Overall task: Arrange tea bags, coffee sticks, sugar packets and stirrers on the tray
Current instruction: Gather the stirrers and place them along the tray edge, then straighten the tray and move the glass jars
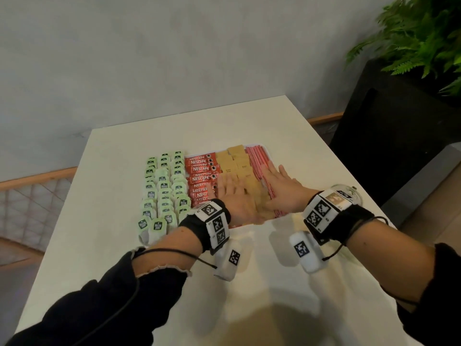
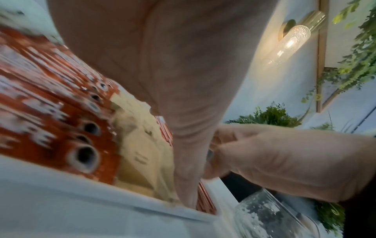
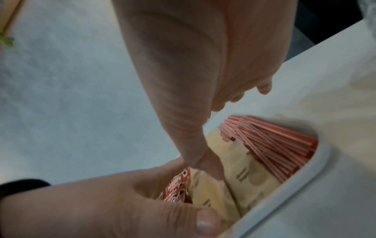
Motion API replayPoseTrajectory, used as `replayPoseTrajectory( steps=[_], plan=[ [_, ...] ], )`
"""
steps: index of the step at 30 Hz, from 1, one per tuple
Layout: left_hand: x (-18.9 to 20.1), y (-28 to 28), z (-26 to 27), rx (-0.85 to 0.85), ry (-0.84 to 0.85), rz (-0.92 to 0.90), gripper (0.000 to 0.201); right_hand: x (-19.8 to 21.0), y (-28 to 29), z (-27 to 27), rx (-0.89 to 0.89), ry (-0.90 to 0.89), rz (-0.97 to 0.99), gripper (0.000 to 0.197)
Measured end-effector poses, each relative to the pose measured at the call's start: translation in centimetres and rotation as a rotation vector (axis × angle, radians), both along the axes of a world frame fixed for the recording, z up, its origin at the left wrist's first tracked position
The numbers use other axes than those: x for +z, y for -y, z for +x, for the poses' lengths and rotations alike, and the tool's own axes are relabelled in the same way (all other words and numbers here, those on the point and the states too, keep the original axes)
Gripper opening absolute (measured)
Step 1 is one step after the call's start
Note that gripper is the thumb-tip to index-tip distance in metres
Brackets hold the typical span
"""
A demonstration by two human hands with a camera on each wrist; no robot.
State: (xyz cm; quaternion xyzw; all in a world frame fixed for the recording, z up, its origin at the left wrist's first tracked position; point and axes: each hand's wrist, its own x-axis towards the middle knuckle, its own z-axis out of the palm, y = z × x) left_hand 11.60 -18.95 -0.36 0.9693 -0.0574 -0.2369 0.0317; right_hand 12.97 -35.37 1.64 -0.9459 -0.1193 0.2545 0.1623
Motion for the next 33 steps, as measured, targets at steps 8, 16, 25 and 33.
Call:
replayPoseTrajectory(
  steps=[8,16,25,33],
  plan=[
    [0.8,-8.3,-4.1,0.253,0.091,0.088,0.137,-1.1,-2.2,-2.8,-0.169,0.009,-0.148,0.154],
    [-1.6,-13.9,-5.7,0.457,-0.011,0.053,0.145,-1.2,-2.9,-2.7,-0.259,0.016,-0.051,0.147],
    [-0.9,-16.2,-2.1,0.525,-0.009,0.001,0.152,-1.3,-4.9,1.4,-0.221,0.010,-0.079,0.153],
    [-0.4,-18.1,1.2,0.481,-0.022,0.006,0.157,-1.8,-7.0,4.2,-0.242,0.079,-0.119,0.146]
  ],
)
